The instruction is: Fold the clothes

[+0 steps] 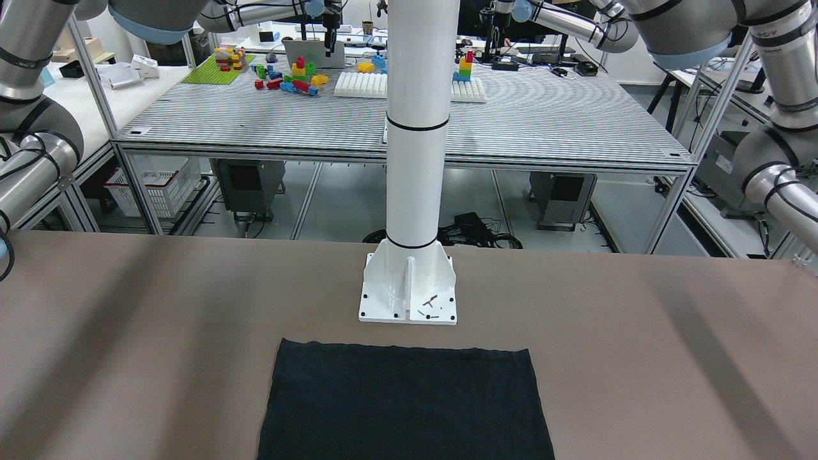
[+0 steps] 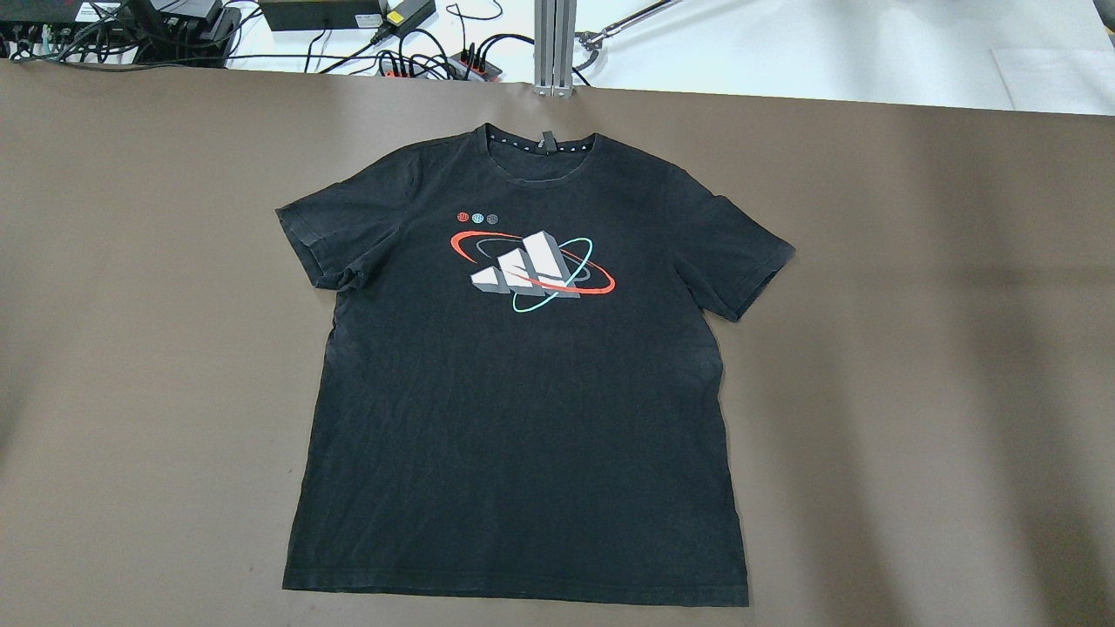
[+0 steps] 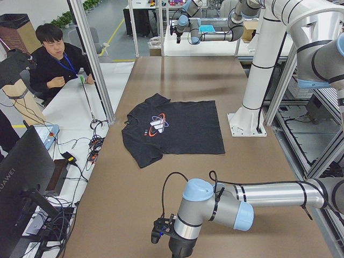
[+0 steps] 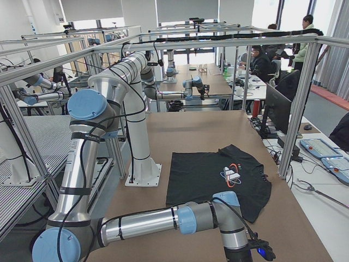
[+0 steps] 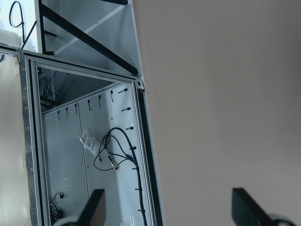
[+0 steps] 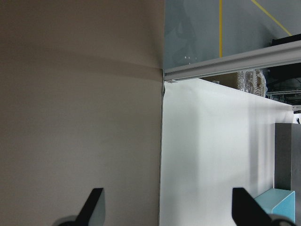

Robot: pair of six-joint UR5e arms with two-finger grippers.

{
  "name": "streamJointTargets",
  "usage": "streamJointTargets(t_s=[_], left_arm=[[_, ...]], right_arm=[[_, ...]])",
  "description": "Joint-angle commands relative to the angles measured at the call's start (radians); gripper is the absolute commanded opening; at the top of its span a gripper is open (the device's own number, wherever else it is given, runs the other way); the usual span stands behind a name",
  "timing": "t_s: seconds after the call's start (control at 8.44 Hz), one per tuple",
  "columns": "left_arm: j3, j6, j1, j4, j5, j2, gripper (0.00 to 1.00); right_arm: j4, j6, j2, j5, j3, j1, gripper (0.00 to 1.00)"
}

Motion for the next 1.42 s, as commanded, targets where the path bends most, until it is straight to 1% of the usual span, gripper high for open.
streamJointTargets(t_s=[0.0,0.47,0.59,0.71,0.95,1.19,1.3], left_arm=[[0.011,0.002,-0.001,-0.015,0.003,0.003,0.94],[0.022,0.002,0.001,-0.028,0.000,0.000,0.94],[0.020,0.003,-0.001,-0.029,-0.002,0.000,0.94],[0.020,0.003,-0.001,-0.058,-0.002,0.000,0.94],[0.010,0.000,-0.001,-0.086,-0.005,-0.006,0.94],[0.008,-0.002,0.001,-0.087,-0.003,-0.031,0.94],[0.002,-0.003,0.001,-0.087,0.000,-0.041,0.94]], right_arm=[[0.002,0.001,0.000,0.000,0.000,0.000,0.95],[0.020,0.002,0.000,-0.002,0.021,0.000,0.95],[0.020,-0.002,0.000,-0.002,0.034,0.000,0.95],[0.020,-0.003,0.001,-0.002,0.058,0.000,0.95],[0.076,0.002,0.003,-0.002,0.067,-0.005,0.95],[0.182,0.002,-0.005,0.004,0.066,-0.006,0.95],[0.187,0.007,-0.017,0.006,0.061,-0.008,0.95]])
